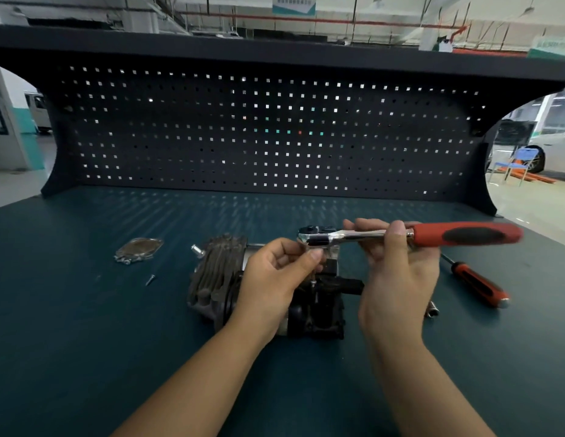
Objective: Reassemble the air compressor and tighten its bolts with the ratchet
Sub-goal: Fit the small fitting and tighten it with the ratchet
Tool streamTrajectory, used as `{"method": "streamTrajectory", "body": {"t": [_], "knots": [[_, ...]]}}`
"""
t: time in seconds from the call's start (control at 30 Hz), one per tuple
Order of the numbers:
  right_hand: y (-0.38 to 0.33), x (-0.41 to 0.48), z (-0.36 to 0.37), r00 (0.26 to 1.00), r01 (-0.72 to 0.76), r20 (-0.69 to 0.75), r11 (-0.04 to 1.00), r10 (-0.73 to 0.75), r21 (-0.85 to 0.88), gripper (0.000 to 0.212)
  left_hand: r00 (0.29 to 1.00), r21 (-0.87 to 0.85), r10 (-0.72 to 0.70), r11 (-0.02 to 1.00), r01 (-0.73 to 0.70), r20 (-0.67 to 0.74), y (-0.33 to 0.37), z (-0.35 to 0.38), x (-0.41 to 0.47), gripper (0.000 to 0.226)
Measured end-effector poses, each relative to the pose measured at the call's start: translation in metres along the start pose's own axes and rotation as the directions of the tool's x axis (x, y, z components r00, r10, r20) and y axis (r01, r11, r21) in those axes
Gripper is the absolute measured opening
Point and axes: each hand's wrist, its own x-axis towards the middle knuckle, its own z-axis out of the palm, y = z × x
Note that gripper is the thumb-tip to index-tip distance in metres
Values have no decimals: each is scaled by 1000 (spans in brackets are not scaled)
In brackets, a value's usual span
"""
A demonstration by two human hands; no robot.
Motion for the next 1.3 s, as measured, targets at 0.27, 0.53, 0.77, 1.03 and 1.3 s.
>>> {"method": "streamTrajectory", "body": {"t": [0.27,0.53,0.77,1.03,1.3], "knots": [[5,-25,0,682,712,515,631,-519,-307,19,999,66,-44,997,43,14,5,3,4,19],[-2,-11,1,904,387,266,905,-335,-178,20,1000,-3,-31,1000,31,5,0,2,5,27],[1,19,-9,890,-423,-76,875,450,236,9,999,38,-33,999,31,30,-2,2,5,28],[-3,-12,4,867,483,247,853,-433,-196,33,1000,-33,4,999,-4,6,-6,-2,5,32],[9,-24,3,610,768,644,545,-461,-337,41,1000,102,-8,995,5,29,-5,-3,5,15]]}}
